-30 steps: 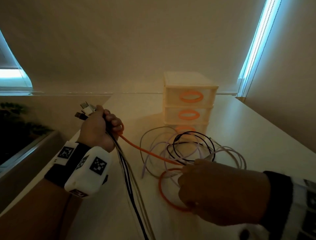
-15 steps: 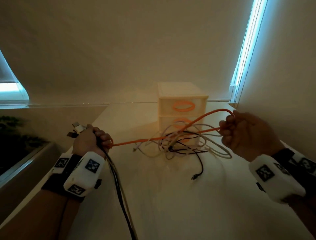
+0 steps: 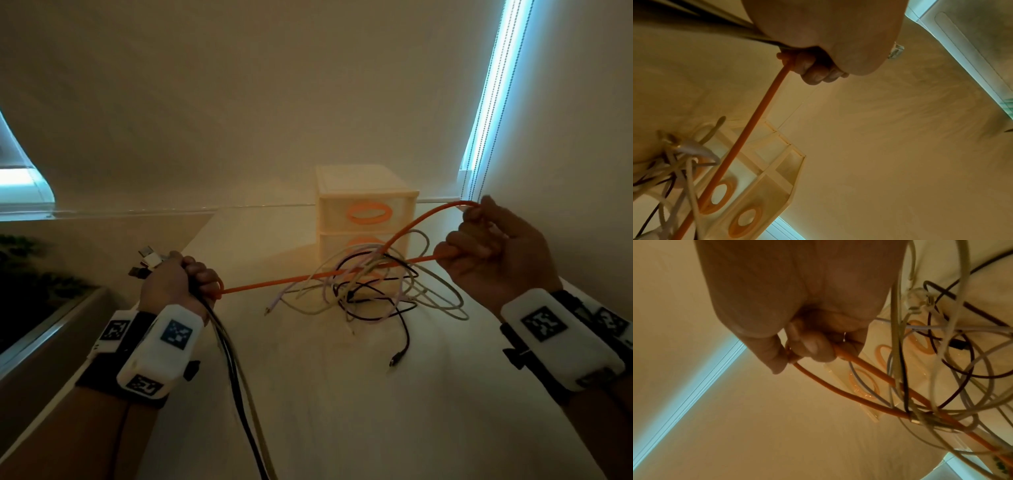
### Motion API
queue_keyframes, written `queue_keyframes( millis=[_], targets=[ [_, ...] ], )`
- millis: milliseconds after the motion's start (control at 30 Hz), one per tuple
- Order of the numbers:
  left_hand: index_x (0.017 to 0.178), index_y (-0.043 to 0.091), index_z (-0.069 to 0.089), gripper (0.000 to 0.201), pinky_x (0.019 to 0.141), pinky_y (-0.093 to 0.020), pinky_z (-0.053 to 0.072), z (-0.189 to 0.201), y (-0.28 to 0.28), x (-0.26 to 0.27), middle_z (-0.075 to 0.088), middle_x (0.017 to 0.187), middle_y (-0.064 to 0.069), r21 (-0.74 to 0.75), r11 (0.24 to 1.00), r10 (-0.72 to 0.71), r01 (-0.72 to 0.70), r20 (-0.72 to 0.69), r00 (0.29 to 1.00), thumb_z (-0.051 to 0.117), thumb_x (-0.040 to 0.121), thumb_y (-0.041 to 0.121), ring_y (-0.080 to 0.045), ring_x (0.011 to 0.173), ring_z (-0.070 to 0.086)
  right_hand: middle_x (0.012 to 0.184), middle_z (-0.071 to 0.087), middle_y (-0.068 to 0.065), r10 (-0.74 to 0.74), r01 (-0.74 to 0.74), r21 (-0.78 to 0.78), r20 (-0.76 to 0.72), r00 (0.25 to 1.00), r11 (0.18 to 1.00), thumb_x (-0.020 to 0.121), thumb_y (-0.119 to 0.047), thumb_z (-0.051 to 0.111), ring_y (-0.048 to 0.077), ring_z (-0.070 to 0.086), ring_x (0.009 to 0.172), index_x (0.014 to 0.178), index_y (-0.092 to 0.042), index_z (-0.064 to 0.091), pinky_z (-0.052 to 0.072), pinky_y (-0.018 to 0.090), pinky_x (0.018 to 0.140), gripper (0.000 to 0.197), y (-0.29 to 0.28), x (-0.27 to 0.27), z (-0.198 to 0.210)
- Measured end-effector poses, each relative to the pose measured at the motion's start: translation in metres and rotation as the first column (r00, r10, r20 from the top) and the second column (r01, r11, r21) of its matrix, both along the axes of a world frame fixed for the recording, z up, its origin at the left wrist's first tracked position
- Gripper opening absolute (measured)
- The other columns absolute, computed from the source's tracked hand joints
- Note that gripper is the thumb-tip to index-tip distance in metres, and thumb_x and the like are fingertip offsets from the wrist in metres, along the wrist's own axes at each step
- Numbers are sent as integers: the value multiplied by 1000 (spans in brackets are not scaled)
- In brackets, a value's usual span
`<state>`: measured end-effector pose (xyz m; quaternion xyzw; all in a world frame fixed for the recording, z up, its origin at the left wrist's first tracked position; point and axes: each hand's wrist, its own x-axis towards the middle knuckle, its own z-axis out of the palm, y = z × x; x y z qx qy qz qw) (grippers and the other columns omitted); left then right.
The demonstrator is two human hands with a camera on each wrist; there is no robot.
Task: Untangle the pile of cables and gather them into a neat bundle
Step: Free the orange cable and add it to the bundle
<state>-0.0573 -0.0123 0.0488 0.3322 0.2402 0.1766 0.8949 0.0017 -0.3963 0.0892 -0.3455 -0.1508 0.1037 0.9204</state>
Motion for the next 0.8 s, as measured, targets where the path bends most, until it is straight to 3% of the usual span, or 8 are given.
queue_keyframes(
  millis=[133, 200, 300, 467, 567, 633, 700, 800],
  targets=[
    [66, 24, 42, 49, 42, -16, 23, 1, -3, -2, 37, 49, 11, 20, 1000, 0, 0, -8, 1000, 34, 107, 49, -7, 39, 34, 70, 69, -6, -43, 40, 87, 35, 998, 995, 100, -26, 51, 4, 41, 35, 80, -16, 62, 43, 12, 50, 25, 5, 0, -2],
    [67, 24, 42, 49, 41, -17, 24, 1, 0, -3, 37, 49, 11, 20, 1000, 10, -9, -16, 1000, 34, 107, 50, -7, 40, 34, 107, 74, 17, -58, 57, 194, 1, 998, 979, 90, -13, 54, 7, 71, 68, 93, -6, 61, 57, 17, 65, 10, 4, -2, -2],
    [66, 24, 39, 48, 39, -14, 23, 2, 6, -6, 36, 49, 11, 29, 999, 29, -29, -10, 1000, 32, 107, 48, -7, 39, 32, 114, 72, 24, -77, 90, 216, -65, 995, 972, 88, -12, 49, 31, 71, 110, 75, -9, 48, 62, 31, 78, 13, -4, -2, -2],
    [65, 25, 41, 48, 40, -16, 24, 5, 2, -5, 36, 53, 13, 3, 1000, -4, 3, 51, 999, 35, 106, 50, -6, 41, 34, 73, 55, 7, -175, 45, -389, -307, 936, 920, 89, -21, 60, 13, 52, 48, 67, -11, 56, 47, 20, 41, 24, -20, 13, -12],
    [66, 24, 44, 47, 40, -18, 25, 12, -8, -7, 36, 55, 13, 37, 998, -58, 54, 122, 991, 38, 105, 50, -5, 43, 35, 70, 57, 9, -259, 13, -813, -169, 951, 581, 102, -31, 51, 17, 50, 56, 92, 1, 66, 47, 25, 45, 36, -24, 12, -23],
    [66, 23, 45, 48, 41, -19, 26, 17, -20, -10, 35, 56, 12, 85, 990, -123, 110, 165, 979, 37, 105, 50, -6, 44, 34, 70, 64, 10, -226, 174, -984, 162, 961, 37, 100, -42, 54, 20, 52, 56, 91, 3, 73, 41, 26, 52, 49, -29, 10, -27],
    [67, 22, 45, 47, 42, -20, 26, 18, -36, -13, 34, 57, 10, 149, 973, -205, 178, 195, 959, 38, 105, 50, -7, 47, 32, 70, 67, 12, -45, 356, -809, 424, 905, -467, 94, -58, 55, 24, 60, 60, 81, 0, 73, 40, 28, 56, 62, -30, 10, -26],
    [70, 19, 44, 44, 44, -22, 25, 14, -62, -15, 32, 57, 7, 227, 936, -319, 269, 222, 922, 42, 103, 48, -9, 48, 31, 81, 58, 7, -77, 550, -710, 640, 765, -440, 86, -57, 68, 24, 58, 74, 96, -7, 53, 43, 32, 64, 53, -16, 5, -15]
  ],
)
